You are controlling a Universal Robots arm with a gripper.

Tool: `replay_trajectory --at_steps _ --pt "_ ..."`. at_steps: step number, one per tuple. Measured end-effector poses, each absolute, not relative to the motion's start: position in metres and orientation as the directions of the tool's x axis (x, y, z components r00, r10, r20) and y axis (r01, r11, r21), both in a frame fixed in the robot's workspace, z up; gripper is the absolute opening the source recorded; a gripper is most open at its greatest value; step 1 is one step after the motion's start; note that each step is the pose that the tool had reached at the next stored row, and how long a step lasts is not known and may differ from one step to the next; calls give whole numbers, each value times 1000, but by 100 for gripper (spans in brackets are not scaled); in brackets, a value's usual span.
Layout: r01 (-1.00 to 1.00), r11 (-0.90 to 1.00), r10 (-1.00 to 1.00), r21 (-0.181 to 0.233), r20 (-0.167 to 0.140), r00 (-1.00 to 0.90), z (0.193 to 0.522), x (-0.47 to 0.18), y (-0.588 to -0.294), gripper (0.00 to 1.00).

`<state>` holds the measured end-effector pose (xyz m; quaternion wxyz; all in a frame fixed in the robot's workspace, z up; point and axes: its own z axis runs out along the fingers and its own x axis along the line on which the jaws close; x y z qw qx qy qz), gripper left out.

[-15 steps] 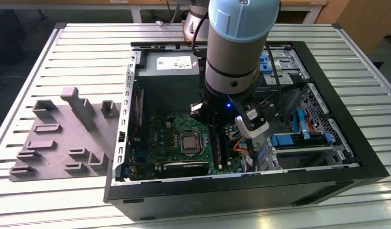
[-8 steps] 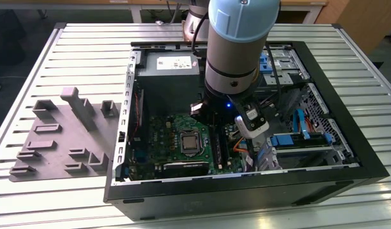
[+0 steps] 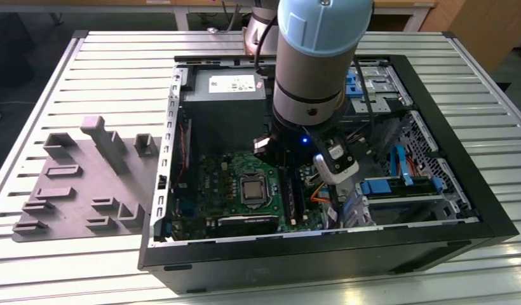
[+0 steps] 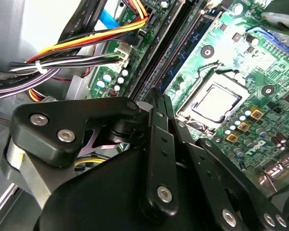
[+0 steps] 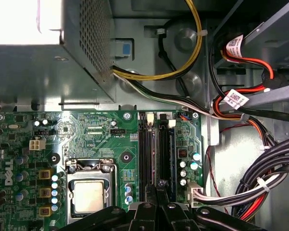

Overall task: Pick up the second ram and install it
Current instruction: 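Insert the second ram into the second slot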

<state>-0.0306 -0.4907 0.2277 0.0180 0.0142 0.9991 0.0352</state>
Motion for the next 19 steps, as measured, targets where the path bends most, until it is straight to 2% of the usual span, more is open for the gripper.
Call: replay_trajectory --at_steps 19 --pt "20 997 23 70 -35 -999 224 -33 -488 11"
